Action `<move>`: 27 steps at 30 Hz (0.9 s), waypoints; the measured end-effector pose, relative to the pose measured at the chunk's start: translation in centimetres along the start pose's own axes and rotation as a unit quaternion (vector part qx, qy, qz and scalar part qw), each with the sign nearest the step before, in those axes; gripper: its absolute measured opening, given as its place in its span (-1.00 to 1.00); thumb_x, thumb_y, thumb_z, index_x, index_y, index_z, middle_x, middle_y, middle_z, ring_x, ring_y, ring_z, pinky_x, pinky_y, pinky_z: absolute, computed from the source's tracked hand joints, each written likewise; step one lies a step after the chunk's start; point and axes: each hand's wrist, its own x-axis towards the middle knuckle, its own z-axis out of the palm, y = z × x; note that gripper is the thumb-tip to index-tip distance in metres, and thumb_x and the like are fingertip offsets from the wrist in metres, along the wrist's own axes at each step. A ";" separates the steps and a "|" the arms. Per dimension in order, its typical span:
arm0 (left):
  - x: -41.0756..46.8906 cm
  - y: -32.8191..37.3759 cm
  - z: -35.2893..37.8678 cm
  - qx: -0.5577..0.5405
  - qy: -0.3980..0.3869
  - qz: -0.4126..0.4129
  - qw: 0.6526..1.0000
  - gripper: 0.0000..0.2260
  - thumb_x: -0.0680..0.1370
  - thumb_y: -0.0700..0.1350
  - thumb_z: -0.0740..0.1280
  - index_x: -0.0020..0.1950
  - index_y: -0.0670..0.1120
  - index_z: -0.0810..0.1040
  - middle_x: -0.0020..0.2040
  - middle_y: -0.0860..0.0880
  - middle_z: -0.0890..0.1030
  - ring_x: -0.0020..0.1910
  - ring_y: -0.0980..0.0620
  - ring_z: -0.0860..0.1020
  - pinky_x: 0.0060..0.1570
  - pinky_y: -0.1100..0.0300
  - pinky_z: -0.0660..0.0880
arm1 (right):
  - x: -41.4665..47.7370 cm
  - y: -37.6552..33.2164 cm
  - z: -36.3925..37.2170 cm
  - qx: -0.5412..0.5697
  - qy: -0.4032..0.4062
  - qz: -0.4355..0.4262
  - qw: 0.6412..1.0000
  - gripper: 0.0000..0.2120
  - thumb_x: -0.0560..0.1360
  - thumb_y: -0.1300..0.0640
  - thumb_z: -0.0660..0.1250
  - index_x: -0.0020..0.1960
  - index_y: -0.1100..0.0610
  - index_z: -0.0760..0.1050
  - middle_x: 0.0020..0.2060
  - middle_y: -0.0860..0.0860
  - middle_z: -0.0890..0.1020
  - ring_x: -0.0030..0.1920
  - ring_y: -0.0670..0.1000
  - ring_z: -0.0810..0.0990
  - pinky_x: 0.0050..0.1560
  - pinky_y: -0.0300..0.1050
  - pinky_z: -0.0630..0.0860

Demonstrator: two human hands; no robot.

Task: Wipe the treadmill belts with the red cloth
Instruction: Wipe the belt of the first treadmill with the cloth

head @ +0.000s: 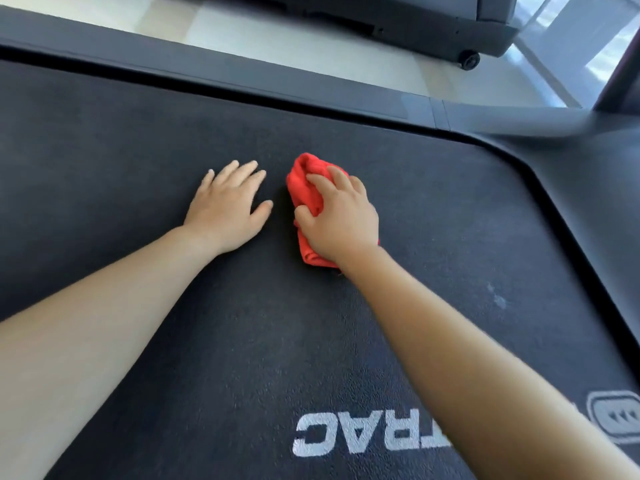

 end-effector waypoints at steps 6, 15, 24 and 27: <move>-2.2 1.1 0.1 0.018 -0.022 0.015 0.999 -0.47 0.61 0.10 0.07 0.53 -0.08 0.11 0.56 0.00 0.06 0.53 -0.03 -0.01 0.48 -0.04 -0.06 | -0.5 0.9 -0.6 -0.003 -0.009 0.026 1.000 -0.49 0.46 -0.09 0.23 0.40 -0.05 0.35 0.42 -0.06 0.31 0.39 0.10 0.22 0.20 0.10 0.41; -2.7 1.0 0.1 0.012 -0.018 0.025 0.999 -0.49 0.61 0.08 0.07 0.52 -0.09 0.13 0.55 -0.02 0.10 0.53 -0.05 0.02 0.47 -0.06 -0.02 | -13.6 -2.5 -0.9 -0.032 0.046 0.026 0.998 -0.45 0.36 -0.12 0.12 0.32 -0.01 0.44 0.37 0.01 0.40 0.32 0.16 0.36 -0.04 0.05 0.48; -5.3 0.7 -0.2 0.008 -0.017 0.044 0.999 -0.50 0.62 0.05 0.07 0.53 -0.09 0.12 0.55 -0.03 0.09 0.53 -0.04 0.02 0.47 -0.02 -0.02 | -10.6 -3.9 -0.9 -0.038 0.021 0.087 0.995 -0.52 0.43 -0.06 0.22 0.33 0.01 0.39 0.40 -0.01 0.33 0.34 0.14 0.25 0.08 0.11 0.44; -6.3 0.5 -0.3 0.013 -0.021 0.049 0.998 -0.51 0.62 0.04 0.05 0.53 -0.07 0.11 0.56 -0.02 0.08 0.53 -0.02 0.01 0.47 -0.01 -0.02 | -10.4 -4.4 -0.8 -0.051 0.011 0.100 0.994 -0.52 0.46 -0.05 0.21 0.36 0.02 0.36 0.43 0.01 0.28 0.37 0.14 0.22 0.08 0.09 0.40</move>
